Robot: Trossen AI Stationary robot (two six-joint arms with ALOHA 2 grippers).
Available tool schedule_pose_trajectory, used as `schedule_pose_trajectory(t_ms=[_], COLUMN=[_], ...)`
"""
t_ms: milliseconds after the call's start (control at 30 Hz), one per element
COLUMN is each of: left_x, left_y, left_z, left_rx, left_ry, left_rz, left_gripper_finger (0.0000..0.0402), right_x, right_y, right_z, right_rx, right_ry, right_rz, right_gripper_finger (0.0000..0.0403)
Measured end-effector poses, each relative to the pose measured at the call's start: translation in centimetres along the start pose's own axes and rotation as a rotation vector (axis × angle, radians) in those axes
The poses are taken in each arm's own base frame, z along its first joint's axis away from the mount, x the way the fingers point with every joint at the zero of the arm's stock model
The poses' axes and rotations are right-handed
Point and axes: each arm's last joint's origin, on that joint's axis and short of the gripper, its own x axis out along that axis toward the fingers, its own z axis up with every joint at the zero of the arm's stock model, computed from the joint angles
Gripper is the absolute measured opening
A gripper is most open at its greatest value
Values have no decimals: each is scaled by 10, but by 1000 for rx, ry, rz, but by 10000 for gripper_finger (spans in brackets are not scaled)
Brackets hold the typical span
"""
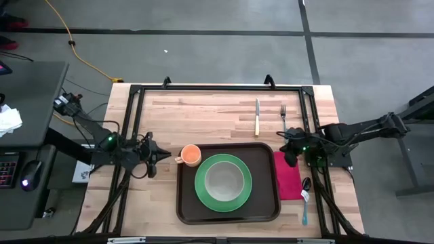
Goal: Set up tray
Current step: Put the red napkin beside the green plate on the tray
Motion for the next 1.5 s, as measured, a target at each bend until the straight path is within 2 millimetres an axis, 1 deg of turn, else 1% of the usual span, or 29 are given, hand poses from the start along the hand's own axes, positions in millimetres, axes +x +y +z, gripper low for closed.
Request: schedule_pose_trajectory(t_ms=[200,333,500,633,833,967,1167,1500], left_x=[3,2,0,1,12,16,16,16], left_y=[15,24,29,30,32,31,32,32], left_z=[9,15,17,14,-5,-9,-10,-10], left_rx=[44,54,59,58,-13,-28,-22,-4], left_ry=[1,-17,-27,-16,0,-25,-22,-22], left_rz=[-1,-6,-8,-4,-23,-35,-34,-34], left_gripper_finger=[62,62,62,62,62,62,62,62], right_x=[-1,-1,-2,-2,-2,-2,-3,-3], right_y=[-6,-8,-9,-9,-8,-7,-4,-6], right_z=[-8,-12,-15,-15,-15,-16,-17,-18], right_rx=[120,158,185,187,206,214,216,259], right_ry=[112,167,212,213,228,274,344,343], right_rz=[-37,-54,-54,-53,-33,12,74,48], right_gripper_finger=[0,0,0,1,1,1,1,1])
